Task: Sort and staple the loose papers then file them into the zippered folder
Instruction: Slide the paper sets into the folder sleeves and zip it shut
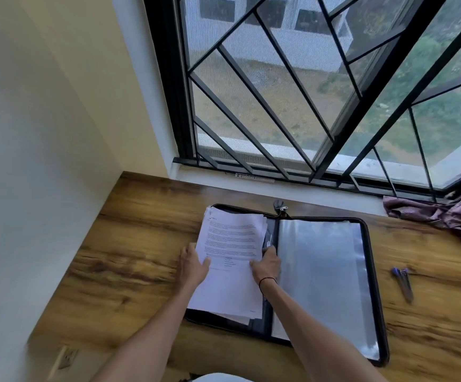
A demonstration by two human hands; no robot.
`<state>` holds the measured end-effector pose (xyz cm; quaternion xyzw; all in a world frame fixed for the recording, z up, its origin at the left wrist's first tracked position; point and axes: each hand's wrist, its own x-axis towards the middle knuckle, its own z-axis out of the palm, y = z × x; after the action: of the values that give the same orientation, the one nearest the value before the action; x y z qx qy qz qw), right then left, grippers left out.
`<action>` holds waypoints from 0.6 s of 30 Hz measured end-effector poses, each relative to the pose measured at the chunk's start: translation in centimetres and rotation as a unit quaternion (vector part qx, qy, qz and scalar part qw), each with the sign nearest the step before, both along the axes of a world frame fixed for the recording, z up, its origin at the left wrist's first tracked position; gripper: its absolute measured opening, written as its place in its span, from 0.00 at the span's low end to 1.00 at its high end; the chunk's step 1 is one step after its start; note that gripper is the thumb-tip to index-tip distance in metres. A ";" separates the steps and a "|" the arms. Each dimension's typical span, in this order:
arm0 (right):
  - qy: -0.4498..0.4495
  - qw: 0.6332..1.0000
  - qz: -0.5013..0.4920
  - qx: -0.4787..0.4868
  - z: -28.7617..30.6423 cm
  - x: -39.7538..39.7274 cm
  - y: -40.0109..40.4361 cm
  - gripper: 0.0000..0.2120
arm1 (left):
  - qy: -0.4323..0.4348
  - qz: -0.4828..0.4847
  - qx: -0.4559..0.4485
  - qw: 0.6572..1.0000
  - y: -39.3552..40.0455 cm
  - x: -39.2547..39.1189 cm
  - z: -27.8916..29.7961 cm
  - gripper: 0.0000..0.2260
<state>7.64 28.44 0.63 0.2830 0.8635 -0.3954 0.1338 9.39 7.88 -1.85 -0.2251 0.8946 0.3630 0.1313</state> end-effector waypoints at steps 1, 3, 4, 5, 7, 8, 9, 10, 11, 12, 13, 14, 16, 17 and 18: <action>0.004 1.000 -0.002 0.005 -0.1 -0.2 0.1 0.13 | 0.004 -0.001 -0.006 1.000 0.0 -0.1 0.1 0.23; 0.012 1.000 0.000 0.013 -0.1 -0.3 0.2 0.13 | 0.022 -0.011 -0.018 1.000 -0.2 -0.3 0.3 0.27; 0.017 1.000 0.002 0.017 0.0 -0.4 0.2 0.13 | 0.031 -0.018 -0.023 0.999 -0.2 -0.6 0.4 0.29; 0.025 0.999 0.006 0.020 0.0 -0.5 0.2 0.13 | 0.039 -0.025 -0.031 0.998 -0.2 -0.9 0.5 0.30; 0.034 0.999 0.022 0.035 -0.1 -0.7 0.2 0.12 | 0.054 -0.033 -0.049 0.997 0.0 -1.7 0.8 0.33; 0.034 0.998 0.031 0.044 0.0 -0.7 0.1 0.12 | 0.062 -0.036 -0.055 0.996 0.1 -2.1 0.8 0.35; 0.038 0.997 0.043 0.051 0.0 -0.8 0.0 0.11 | 0.065 -0.038 -0.058 0.995 0.3 -2.4 0.9 0.37; 0.041 0.996 0.053 0.060 0.1 -0.8 -0.2 0.11 | 0.067 -0.043 -0.060 0.995 0.6 -2.7 0.9 0.38; 0.047 0.995 0.060 0.067 0.0 -0.9 -0.3 0.13 | 0.065 -0.049 -0.062 0.995 0.8 -2.8 0.9 0.39; 0.047 0.994 0.060 0.072 0.3 -0.9 -0.5 0.14 | 0.061 -0.056 -0.067 0.994 1.1 -3.0 0.9 0.40; 0.046 0.995 0.054 0.072 0.4 -1.0 -0.6 0.16 | 0.055 -0.057 -0.075 0.994 1.3 -3.0 0.9 0.40; 0.044 0.996 0.045 0.070 0.7 -1.0 -0.6 0.17 | 0.050 -0.057 -0.084 0.994 1.4 -3.0 0.8 0.41; 0.050 0.995 0.043 0.074 1.0 -1.1 -0.5 0.16 | 0.045 -0.052 -0.095 0.993 1.6 -3.0 0.8 0.41; 0.060 0.994 0.052 0.082 1.1 -1.2 -0.5 0.15 | 0.046 -0.050 -0.095 0.993 1.6 -3.0 0.8 0.40; 0.072 0.992 0.061 0.088 1.3 -1.2 -0.4 0.14 | 0.046 -0.048 -0.093 0.993 1.7 -3.0 0.9 0.40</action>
<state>6.40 27.99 1.93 0.2116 0.9180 -0.3280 0.0696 6.42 9.55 -0.99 -0.1760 0.9393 0.2819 0.0858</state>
